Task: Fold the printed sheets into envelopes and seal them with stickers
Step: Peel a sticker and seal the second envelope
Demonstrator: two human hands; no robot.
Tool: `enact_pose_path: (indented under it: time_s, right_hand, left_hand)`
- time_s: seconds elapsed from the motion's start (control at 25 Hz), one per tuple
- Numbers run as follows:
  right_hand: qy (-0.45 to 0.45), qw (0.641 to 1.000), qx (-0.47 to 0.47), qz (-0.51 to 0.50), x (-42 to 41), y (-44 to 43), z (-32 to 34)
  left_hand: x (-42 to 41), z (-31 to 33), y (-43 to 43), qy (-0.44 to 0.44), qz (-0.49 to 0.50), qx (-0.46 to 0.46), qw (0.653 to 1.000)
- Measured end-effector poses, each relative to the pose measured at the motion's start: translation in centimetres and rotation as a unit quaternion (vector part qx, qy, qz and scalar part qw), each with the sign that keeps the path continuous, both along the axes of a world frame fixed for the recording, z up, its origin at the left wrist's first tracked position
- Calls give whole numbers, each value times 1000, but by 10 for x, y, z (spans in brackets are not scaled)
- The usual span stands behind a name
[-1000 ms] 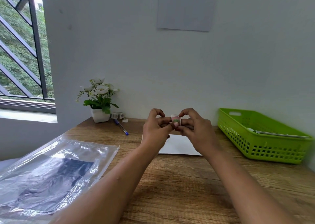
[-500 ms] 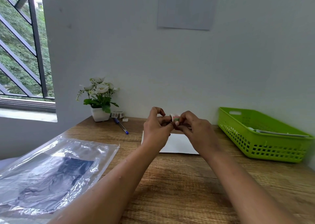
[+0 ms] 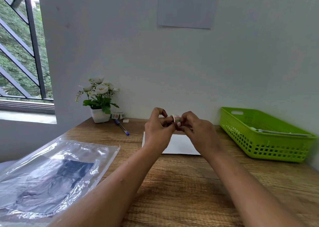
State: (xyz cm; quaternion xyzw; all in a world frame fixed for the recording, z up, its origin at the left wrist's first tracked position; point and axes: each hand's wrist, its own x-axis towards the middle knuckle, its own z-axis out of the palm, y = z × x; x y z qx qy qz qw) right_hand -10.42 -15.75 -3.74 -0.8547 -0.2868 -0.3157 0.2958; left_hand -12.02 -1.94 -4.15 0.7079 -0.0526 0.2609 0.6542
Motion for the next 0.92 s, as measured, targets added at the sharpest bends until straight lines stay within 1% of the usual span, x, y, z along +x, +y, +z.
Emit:
enact_pose_path:
  time_s: [0.12,0.24,0.32,0.36,0.4,0.48,0.52,0.6,0.72,0.76,0.84,0.88,0.92]
  right_hand:
    - [-4,1000,-3,2,0,2,0]
    - [39,999,25,18,1,1,0]
    - [96,990,91,45,1,1,1]
    - [132,979,142,67,1,1,2]
    - [171,961,200,90,0,1,4]
    - [245,914,300,124,-2,1,9]
    - [272,895,327,131,-2,0,11]
    - [310,872,355,136,-4,1,13]
    - [362,839,373,158,-4,3,12]
    - [372,831,381,162,-4,3,12]
    - [379,815,406,167,-3,3,13]
    - [376,810,417,168,-3,3,13]
    - [373,807,424,172,-3,3,13]
  left_hand:
    - [0,0,1,0,5,9,1000]
    - [0,-1,0,9,-2,17,1000]
    - [-1,-1,1,8,-5,35,999]
    - [-1,-2,3,1,0,65,998]
    - [0,-3,7,-12,10,117,993]
    - [1,-4,13,-46,26,233,971]
    - [1,-4,14,-64,31,275,959]
    - [1,-3,14,-90,40,353,930]
    - [2,-1,15,-117,61,486,864]
    - [1,0,16,-125,71,514,846]
    - [0,2,17,-144,89,544,822]
    - [0,1,16,-150,88,553,814]
    - [0,1,15,-150,78,555,815]
